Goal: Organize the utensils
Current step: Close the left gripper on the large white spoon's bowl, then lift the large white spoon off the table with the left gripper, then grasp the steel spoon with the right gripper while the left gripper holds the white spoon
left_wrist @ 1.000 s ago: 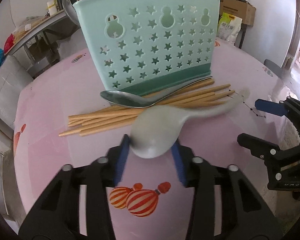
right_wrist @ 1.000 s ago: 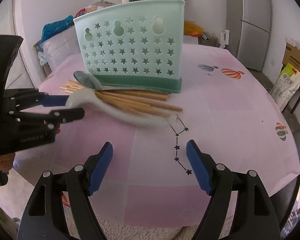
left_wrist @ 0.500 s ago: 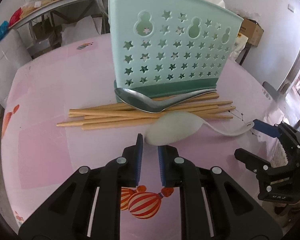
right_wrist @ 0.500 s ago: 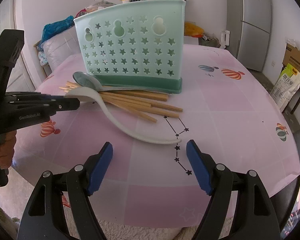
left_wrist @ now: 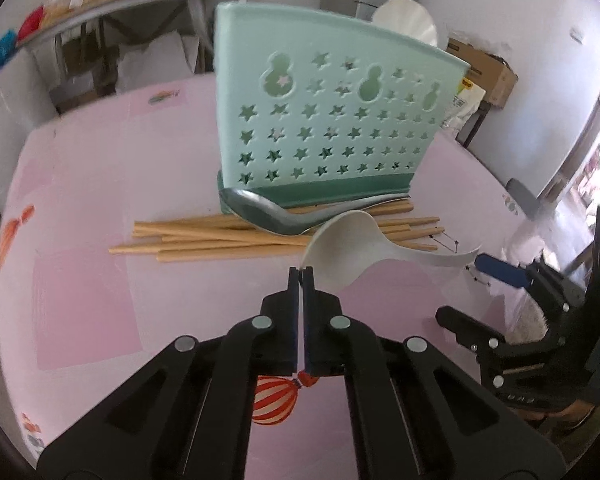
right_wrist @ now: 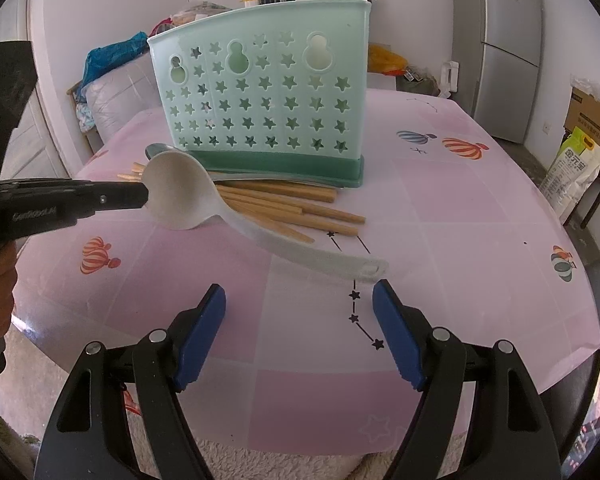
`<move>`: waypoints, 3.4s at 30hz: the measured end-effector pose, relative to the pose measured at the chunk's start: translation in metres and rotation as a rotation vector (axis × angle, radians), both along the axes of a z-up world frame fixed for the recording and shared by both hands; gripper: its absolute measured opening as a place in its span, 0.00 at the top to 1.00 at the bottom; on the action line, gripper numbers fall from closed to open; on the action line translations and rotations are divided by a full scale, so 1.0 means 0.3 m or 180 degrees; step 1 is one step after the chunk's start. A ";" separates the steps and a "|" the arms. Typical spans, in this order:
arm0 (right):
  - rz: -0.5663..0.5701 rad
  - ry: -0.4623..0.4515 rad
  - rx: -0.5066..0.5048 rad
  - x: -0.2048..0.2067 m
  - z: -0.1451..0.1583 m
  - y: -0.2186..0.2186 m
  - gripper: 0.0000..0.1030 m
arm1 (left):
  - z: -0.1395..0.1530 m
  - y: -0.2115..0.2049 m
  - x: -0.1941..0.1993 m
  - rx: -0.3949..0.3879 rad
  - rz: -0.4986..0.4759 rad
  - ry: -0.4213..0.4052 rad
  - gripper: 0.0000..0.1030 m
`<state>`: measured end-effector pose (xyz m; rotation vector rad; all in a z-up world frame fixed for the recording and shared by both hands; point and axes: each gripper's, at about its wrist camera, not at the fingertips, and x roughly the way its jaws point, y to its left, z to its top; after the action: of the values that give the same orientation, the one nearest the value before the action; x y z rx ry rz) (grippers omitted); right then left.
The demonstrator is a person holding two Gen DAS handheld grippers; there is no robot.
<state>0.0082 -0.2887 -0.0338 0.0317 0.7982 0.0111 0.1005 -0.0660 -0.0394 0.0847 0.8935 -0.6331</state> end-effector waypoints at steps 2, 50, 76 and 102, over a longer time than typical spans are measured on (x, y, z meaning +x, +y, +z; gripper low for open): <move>0.0000 0.0001 -0.0001 0.000 0.001 0.000 0.28 | -0.012 0.015 0.023 -0.0184 0.0046 0.0219 1.00; -0.0017 -0.0261 0.0213 -0.034 0.065 -0.010 0.28 | -0.078 0.207 0.076 -0.0650 0.0708 0.1020 0.85; 0.0516 -0.0449 0.0280 0.137 0.156 0.093 0.38 | -0.068 0.403 0.091 -0.0512 0.1073 0.0797 0.94; 0.1172 0.0178 -0.0369 0.402 0.058 0.382 0.83 | -0.076 0.450 0.086 -0.0533 0.1200 0.0751 0.94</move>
<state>0.1289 -0.1742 -0.0163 -0.2258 0.8503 0.3134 0.1262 0.0692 -0.0621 -0.3089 1.0466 -0.3661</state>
